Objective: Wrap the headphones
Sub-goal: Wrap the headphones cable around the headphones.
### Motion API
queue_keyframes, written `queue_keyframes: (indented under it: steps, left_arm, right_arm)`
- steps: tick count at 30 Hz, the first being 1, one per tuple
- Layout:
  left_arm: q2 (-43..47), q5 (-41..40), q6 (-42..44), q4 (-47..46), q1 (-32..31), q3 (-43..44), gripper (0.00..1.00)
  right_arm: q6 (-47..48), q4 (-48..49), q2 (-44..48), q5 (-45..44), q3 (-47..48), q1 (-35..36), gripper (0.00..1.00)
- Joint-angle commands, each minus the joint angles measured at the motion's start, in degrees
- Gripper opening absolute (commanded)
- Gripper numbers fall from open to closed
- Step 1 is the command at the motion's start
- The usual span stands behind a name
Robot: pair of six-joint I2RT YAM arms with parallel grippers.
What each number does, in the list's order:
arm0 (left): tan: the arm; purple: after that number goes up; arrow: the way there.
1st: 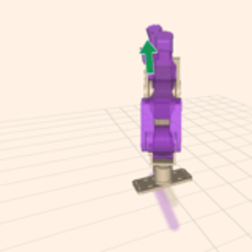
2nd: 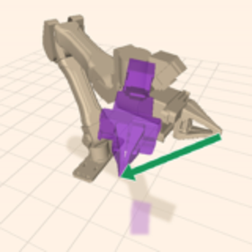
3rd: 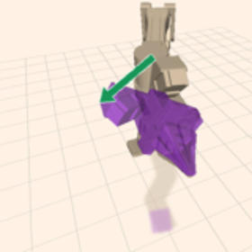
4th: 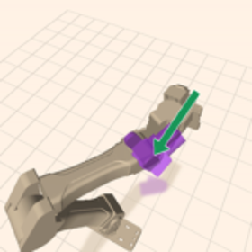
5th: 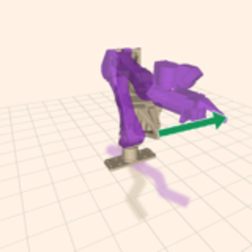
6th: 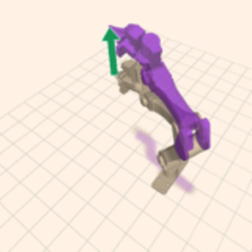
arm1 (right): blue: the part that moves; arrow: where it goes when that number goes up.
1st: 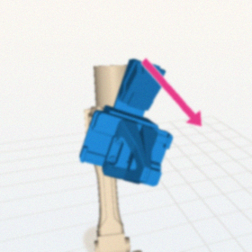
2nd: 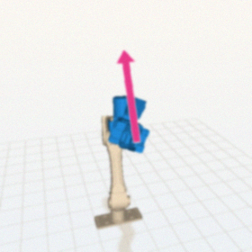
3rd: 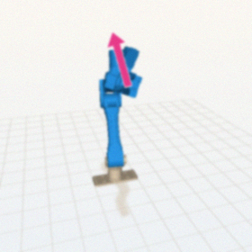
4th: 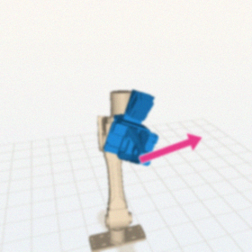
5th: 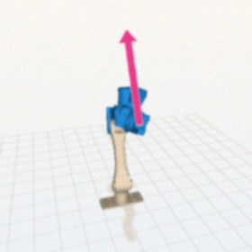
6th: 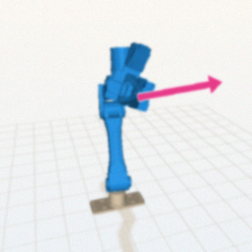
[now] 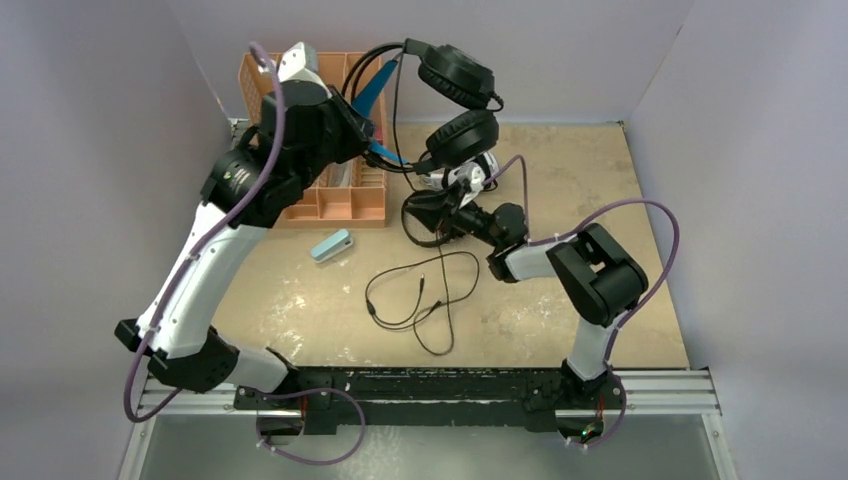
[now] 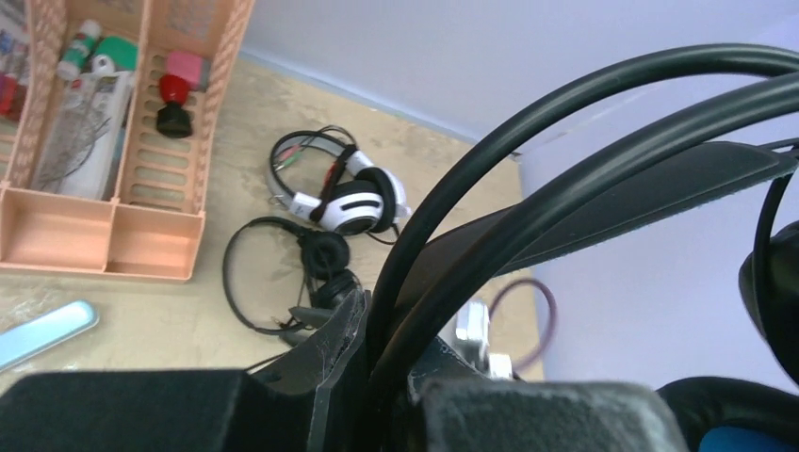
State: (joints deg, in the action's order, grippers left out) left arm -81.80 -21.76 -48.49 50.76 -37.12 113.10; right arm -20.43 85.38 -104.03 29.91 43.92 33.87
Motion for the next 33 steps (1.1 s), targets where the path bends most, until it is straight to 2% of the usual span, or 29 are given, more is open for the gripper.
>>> queue_keyframes:
  steps: [1, 3, 5, 6, 8, 10, 11, 14, 15, 16, 20, 22, 26, 28, 32, 33]
  left_arm:
    - [7.64, 11.35, 3.44, -7.14, 0.30, 1.90, 0.00]
    - [10.80, 18.18, 9.48, -10.81, 0.30, -2.15, 0.00]
    - [11.71, 23.22, 17.75, -7.45, 0.30, -4.00, 0.00]
    - [12.10, 24.79, 22.75, -4.61, 0.30, -5.47, 0.00]
    - [14.54, 22.25, 34.23, -2.67, 0.22, -12.39, 0.00]
    - [18.27, 17.48, 46.73, -6.25, 0.22, -22.08, 0.00]
    - [20.11, 14.48, 52.39, -9.71, 0.26, -27.63, 0.00]
    - [21.04, 4.96, 63.13, -18.82, 0.26, -37.35, 0.00]
    - [19.86, 4.42, 65.91, -20.27, 0.22, -38.31, 0.00]
    - [18.95, 3.87, 68.00, -22.44, 0.21, -39.62, 0.00]
    - [13.89, -0.05, 74.38, -29.02, -0.06, -42.39, 0.00]
    - [11.73, -5.08, 74.78, -30.51, -0.36, -42.55, 0.00]
    - [9.26, -18.52, 71.14, -42.34, -0.14, -45.64, 0.00]
    - [5.99, -23.53, 67.30, -42.07, -0.05, -43.22, 0.00]
    - [0.56, -33.46, 56.50, -40.54, -0.05, -36.90, 0.00]
    - [0.13, -35.40, 52.00, -39.89, -0.01, -35.43, 0.00]
  right_arm:
    - [-10.04, 8.60, -0.39, 9.83, 1.21, -8.51, 0.24]
    - [-16.80, 5.36, -1.43, 18.32, 4.05, -14.09, 0.10]
    - [-23.39, -2.91, -2.05, 27.18, 9.54, -18.86, 0.01]
    - [-26.14, -8.38, -2.14, 31.43, 12.69, -21.12, 0.00]
    - [-30.76, -20.57, -1.37, 38.62, 18.03, -24.47, 0.00]
    - [-31.00, -32.36, 1.23, 42.06, 20.68, -27.01, 0.00]
    - [-26.55, -41.33, 2.79, 42.83, 22.61, -27.80, 0.00]
    - [1.92, -91.06, 5.55, 36.46, 37.12, -27.99, 0.00]
    - [6.39, -101.03, 5.51, 35.45, 41.15, -28.17, 0.00]
    - [6.16, -104.82, 5.73, 35.10, 43.23, -28.16, 0.00]
    - [2.57, -108.39, 7.52, 31.07, 50.16, -28.16, 0.00]
    - [0.99, -109.18, 8.34, 29.58, 53.30, -27.90, 0.00]
    - [-0.60, -111.25, 11.38, 29.37, 55.06, -24.48, 0.00]
    - [-5.15, -106.30, 14.27, 28.88, 51.15, -21.33, 0.00]
    - [-21.49, -83.04, 21.56, 23.39, 37.52, -14.19, 0.00]
    - [-24.92, -77.05, 23.42, 20.04, 34.12, -12.20, 0.04]
